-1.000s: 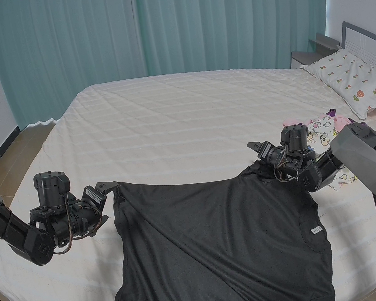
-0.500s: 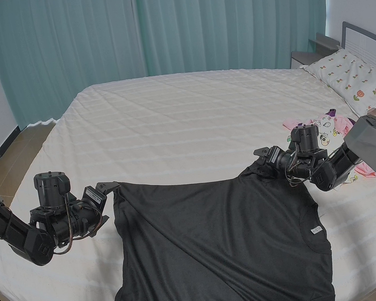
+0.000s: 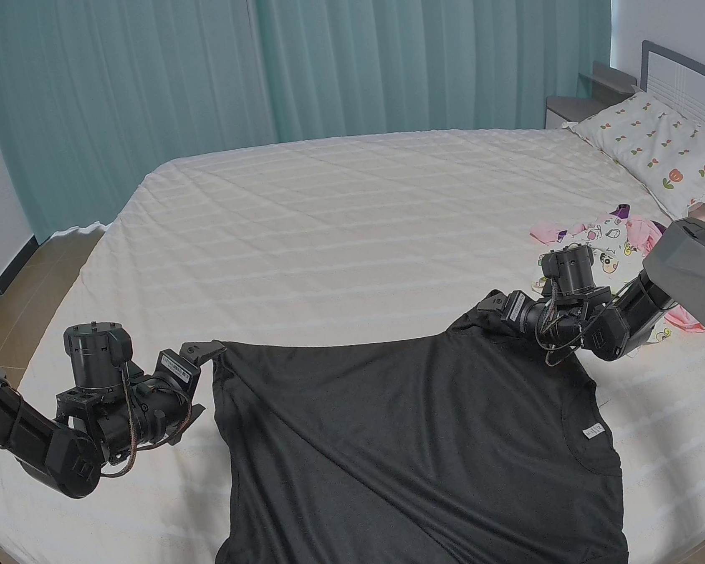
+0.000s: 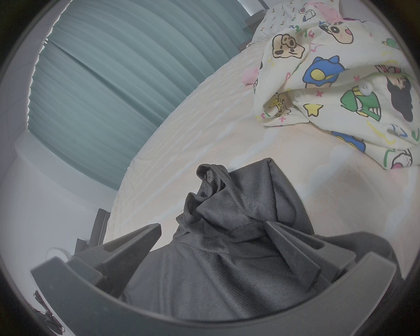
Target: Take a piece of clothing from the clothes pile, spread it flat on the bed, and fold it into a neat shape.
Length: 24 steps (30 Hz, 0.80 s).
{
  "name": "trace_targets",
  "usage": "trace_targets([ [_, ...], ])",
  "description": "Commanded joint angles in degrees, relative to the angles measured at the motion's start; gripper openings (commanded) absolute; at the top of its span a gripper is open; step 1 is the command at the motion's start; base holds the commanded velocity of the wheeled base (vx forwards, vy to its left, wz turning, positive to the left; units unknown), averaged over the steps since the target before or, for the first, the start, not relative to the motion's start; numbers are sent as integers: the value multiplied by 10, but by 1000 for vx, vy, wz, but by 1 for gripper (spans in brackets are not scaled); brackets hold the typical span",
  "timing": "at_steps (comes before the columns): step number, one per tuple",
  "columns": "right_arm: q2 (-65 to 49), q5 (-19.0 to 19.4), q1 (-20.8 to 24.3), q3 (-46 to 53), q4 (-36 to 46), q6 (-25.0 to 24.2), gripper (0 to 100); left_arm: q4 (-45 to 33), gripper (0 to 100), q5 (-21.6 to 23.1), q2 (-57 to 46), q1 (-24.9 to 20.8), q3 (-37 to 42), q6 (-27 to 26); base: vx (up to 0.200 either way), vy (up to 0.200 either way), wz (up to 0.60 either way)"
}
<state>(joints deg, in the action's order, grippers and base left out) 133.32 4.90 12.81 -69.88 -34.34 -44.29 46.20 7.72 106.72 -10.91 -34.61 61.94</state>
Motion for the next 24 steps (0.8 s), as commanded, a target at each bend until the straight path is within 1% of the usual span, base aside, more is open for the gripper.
trace_targets([
  [1,12,0,0,-9,3,-2,100,0,100,0,1,-1,0,0,0,0,0],
  [4,19,-3,2,-10,9,-2,100,0,100,0,1,0,1,0,0,0,0],
  [7,26,-7,5,-23,40,-4,100,0,100,0,2,-1,0,0,0,0,0],
  [9,27,-6,4,-27,43,-4,100,0,100,0,2,-1,0,0,0,0,0],
  [11,33,-6,5,-49,40,-20,100,0,100,0,2,-1,1,0,0,0,0],
  [14,41,-10,5,-95,23,-68,100,0,100,0,2,-1,0,0,0,0,0],
  [15,41,-10,5,-95,23,-68,100,0,100,0,2,-1,0,0,0,0,0],
  [16,53,-22,3,-130,1,-111,100,0,100,0,2,-1,0,0,0,0,0],
  [18,67,-35,0,-168,-22,-152,100,0,100,0,2,-1,0,0,0,0,0],
  [19,70,-37,0,-173,-25,-157,100,0,100,0,2,0,0,0,0,0,0],
  [20,87,-53,-5,-200,-40,-176,100,0,100,0,2,0,0,0,0,0,0],
  [24,131,-134,-17,-250,-93,-175,100,0,100,0,2,0,0,5,0,0,0],
])
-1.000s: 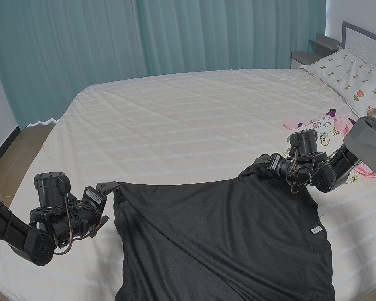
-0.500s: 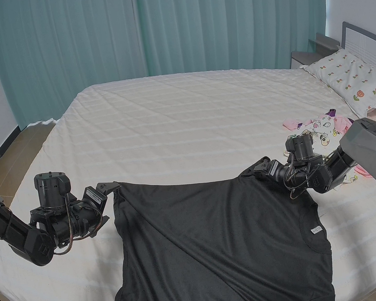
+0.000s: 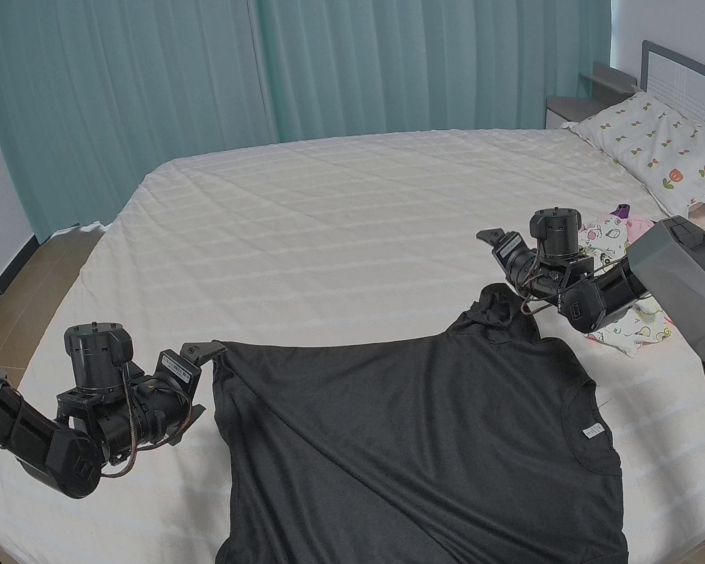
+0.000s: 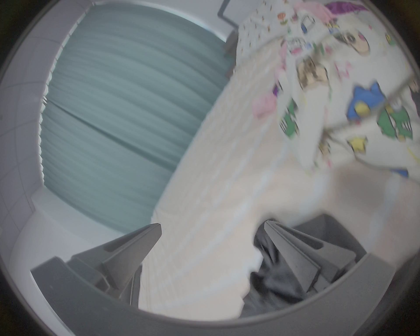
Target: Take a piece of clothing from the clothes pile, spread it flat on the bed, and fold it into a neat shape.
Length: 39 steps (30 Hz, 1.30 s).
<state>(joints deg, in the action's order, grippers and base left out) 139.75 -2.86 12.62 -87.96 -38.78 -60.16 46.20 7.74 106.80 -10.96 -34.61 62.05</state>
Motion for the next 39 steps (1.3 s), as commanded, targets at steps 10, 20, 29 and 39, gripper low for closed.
trace_targets([
  [10,-20,22,-21,67,-56,-4,100,0,100,0,2,1,0,4,0,0,0],
  [20,-58,30,-12,136,2,73,100,0,100,0,0,1,0,4,0,0,0],
  [29,-76,24,3,166,12,75,100,0,100,-1,2,1,-1,4,0,0,0],
  [39,-93,24,18,198,39,76,100,0,100,-1,1,1,-1,4,0,0,0],
])
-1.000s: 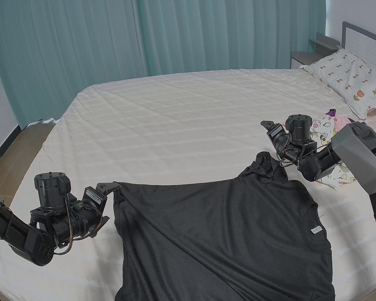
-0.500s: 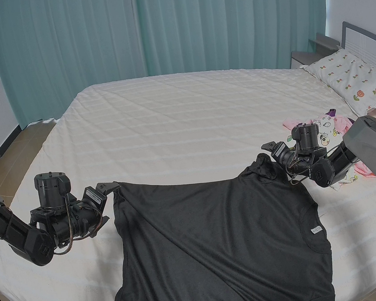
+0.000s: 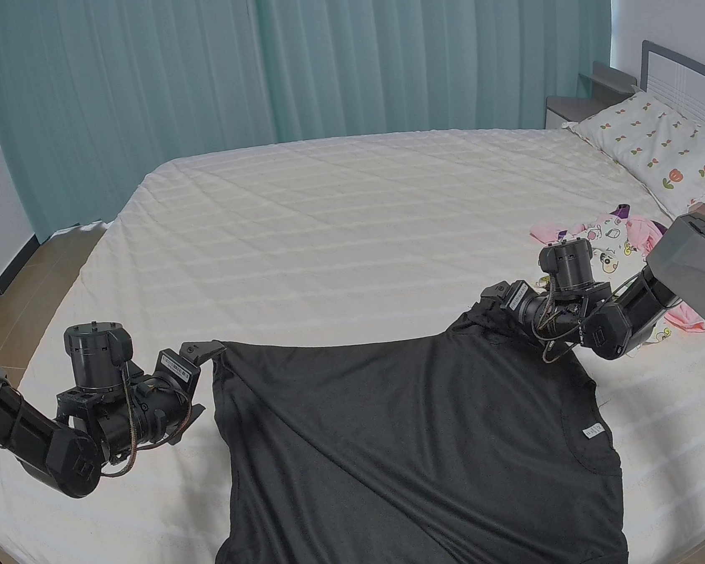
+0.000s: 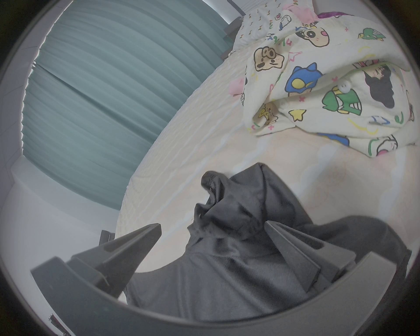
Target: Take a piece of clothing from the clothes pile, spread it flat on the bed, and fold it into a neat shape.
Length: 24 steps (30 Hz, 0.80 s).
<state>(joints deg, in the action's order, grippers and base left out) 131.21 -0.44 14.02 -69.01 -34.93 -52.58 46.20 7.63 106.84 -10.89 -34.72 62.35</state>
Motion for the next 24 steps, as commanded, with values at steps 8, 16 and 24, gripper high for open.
trace_targets([
  [8,27,4,10,1,4,0,100,0,100,0,0,0,0,0,0,0,0],
  [16,65,7,18,-58,-10,-9,100,0,100,1,2,0,0,0,0,0,0],
  [24,121,21,-36,-208,-69,-55,100,0,100,1,3,3,-1,1,0,0,0],
])
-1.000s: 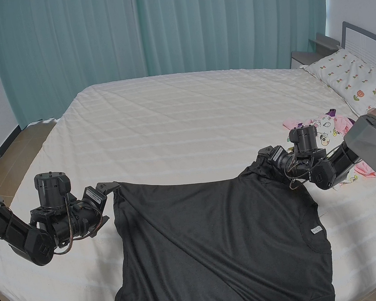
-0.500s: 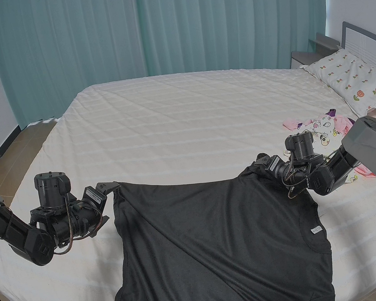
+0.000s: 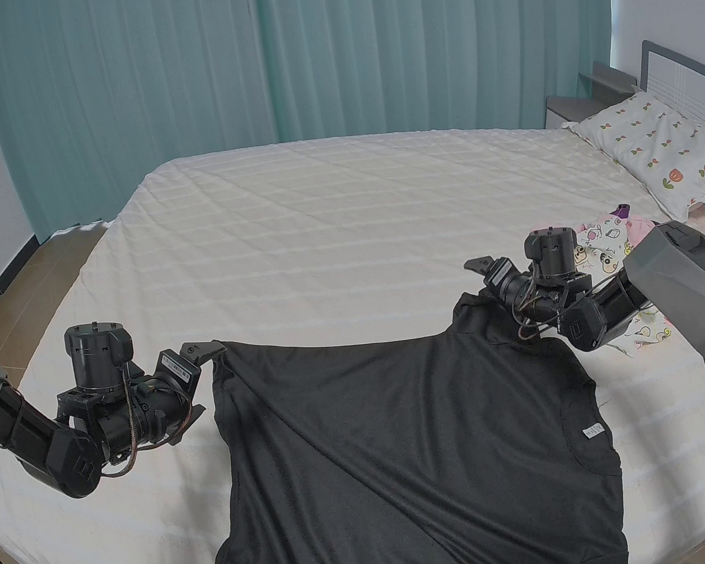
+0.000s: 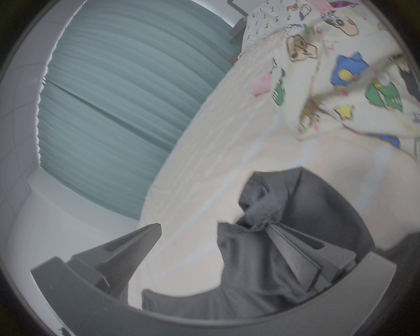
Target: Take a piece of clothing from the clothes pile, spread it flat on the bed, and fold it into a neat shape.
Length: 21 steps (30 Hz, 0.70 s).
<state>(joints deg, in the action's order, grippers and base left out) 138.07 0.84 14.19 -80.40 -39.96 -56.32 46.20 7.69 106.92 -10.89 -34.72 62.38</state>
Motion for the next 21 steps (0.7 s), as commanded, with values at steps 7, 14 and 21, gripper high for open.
trace_targets([
  [7,82,-1,-46,-143,-33,-18,100,0,100,0,2,3,-1,1,0,0,0],
  [14,54,-5,-43,-95,-41,5,100,0,100,0,3,3,-1,1,0,0,0],
  [21,37,1,-50,-35,-49,122,100,0,100,0,4,3,0,1,0,0,0],
])
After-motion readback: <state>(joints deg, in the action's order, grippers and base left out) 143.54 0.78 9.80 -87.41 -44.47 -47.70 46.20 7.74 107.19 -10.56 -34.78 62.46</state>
